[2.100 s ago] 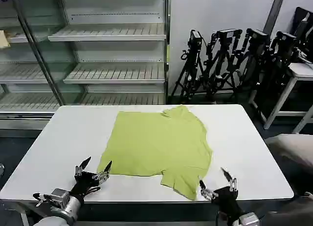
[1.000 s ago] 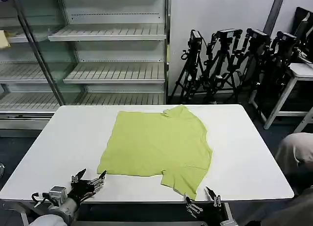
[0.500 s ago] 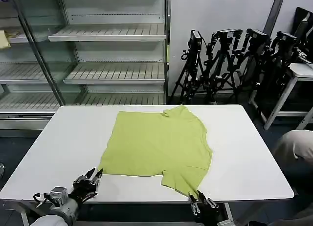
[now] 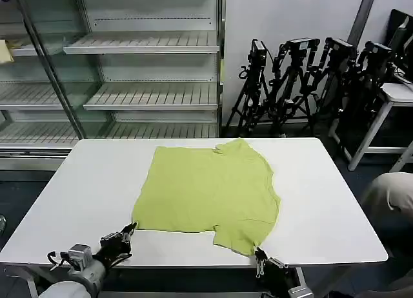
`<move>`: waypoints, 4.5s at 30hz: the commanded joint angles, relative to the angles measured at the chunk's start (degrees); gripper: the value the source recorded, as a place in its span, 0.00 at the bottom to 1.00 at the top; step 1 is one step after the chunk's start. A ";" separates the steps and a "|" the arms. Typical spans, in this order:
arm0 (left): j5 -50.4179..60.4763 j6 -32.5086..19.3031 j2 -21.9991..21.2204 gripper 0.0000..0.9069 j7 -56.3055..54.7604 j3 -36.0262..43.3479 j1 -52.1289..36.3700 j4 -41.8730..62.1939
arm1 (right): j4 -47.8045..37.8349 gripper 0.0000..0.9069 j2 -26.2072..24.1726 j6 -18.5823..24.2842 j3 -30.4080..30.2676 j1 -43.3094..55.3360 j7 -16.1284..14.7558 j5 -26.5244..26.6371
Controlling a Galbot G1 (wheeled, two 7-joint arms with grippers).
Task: Fold and organize the clothes.
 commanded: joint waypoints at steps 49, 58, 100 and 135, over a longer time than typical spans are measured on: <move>-3.62 -0.09 -3.51 0.01 -4.54 7.28 -24.63 18.37 | -27.07 0.00 4.97 1.22 0.07 32.24 -5.11 2.22; -3.69 -0.22 -3.19 0.01 -4.38 6.52 -24.67 19.02 | -29.96 0.00 5.74 3.62 -0.89 35.15 -6.33 2.55; -1.06 -2.68 -2.76 1.00 -2.89 6.49 -26.69 24.05 | -37.90 1.00 7.45 3.80 -1.22 39.50 -6.71 0.44; -0.61 -0.05 -0.45 0.02 -2.41 6.35 -19.15 16.60 | -20.41 0.00 2.87 -4.21 3.16 23.10 -2.34 4.53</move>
